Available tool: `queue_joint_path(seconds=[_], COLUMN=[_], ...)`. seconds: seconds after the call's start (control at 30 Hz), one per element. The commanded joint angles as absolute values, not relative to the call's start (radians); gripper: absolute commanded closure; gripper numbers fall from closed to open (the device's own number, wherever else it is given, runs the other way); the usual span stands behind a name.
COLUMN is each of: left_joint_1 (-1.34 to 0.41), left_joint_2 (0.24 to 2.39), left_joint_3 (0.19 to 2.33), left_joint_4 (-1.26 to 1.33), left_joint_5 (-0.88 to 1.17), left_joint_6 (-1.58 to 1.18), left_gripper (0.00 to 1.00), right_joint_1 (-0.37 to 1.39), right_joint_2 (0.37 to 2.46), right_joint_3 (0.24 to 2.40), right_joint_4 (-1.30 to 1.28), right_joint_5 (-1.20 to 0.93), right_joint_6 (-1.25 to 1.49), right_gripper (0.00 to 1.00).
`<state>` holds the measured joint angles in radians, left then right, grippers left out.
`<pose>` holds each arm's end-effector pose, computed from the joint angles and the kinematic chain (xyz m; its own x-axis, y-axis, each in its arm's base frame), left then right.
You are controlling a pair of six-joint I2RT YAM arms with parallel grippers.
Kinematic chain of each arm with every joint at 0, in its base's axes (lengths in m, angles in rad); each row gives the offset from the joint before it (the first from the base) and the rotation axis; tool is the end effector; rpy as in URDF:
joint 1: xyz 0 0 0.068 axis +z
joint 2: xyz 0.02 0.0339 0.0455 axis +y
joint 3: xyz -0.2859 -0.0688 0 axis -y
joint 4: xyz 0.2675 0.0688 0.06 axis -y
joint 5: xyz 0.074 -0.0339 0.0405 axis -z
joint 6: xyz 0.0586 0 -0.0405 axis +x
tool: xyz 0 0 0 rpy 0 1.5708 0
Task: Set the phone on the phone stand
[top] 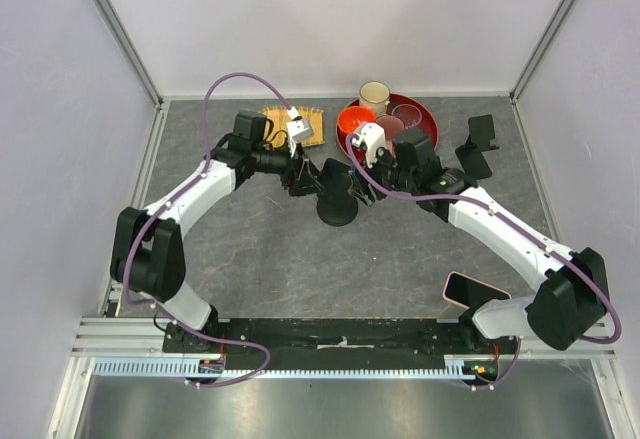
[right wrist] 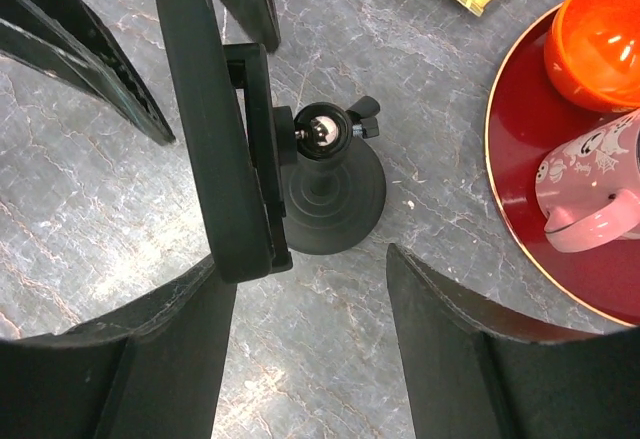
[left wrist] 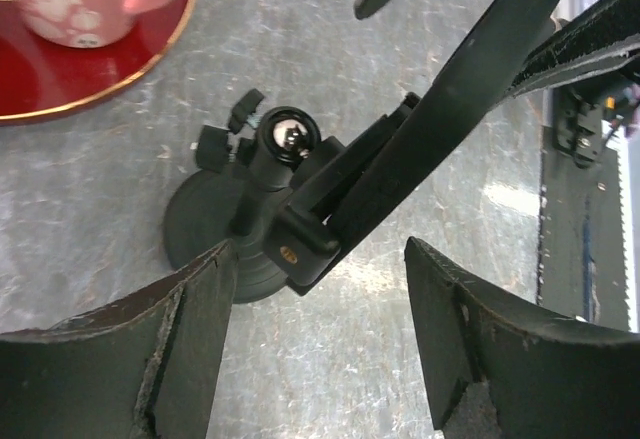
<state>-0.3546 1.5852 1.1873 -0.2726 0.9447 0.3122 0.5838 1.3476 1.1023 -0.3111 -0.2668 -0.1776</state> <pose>0.3388 -0.1761 0.2837 -0.3092 0.3064 -0.9003 0.9392 0.2469 -0.2385 0.2765 0.2012 0.3166 -0.3068 -0.4069 -0.8604 -0.7850 0.6193 -0.0130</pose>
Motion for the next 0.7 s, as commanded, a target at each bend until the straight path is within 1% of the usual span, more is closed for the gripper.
queue_joint_path(seconds=[0.0, 0.17, 0.43, 0.53, 0.63, 0.67], left_joint_1=[-0.356, -0.356, -0.357, -0.365, -0.376, -0.379], left_joint_2=[1.641, 1.652, 1.624, 1.634, 1.634, 1.626], left_joint_3=[1.227, 1.210, 1.177, 1.177, 1.174, 1.172], left_joint_4=[-0.236, -0.180, -0.124, -0.135, -0.152, -0.153], left_joint_5=[1.117, 1.140, 1.124, 1.105, 1.065, 1.048], left_joint_6=[0.388, 0.367, 0.336, 0.345, 0.360, 0.364], left_gripper=[0.29, 0.32, 0.43, 0.53, 0.72, 0.90], right_joint_1=[0.574, 0.577, 0.575, 0.575, 0.575, 0.575], right_joint_2=[1.338, 1.318, 1.321, 1.322, 1.327, 1.328], right_joint_3=[1.115, 1.097, 1.088, 1.088, 1.085, 1.085], right_joint_4=[-0.295, -0.271, -0.264, -0.261, -0.256, -0.256], right_joint_5=[-0.301, -0.337, -0.353, -0.353, -0.359, -0.359], right_joint_6=[-0.189, -0.184, -0.179, -0.178, -0.176, -0.175], right_gripper=[0.33, 0.33, 0.33, 0.33, 0.33, 0.33])
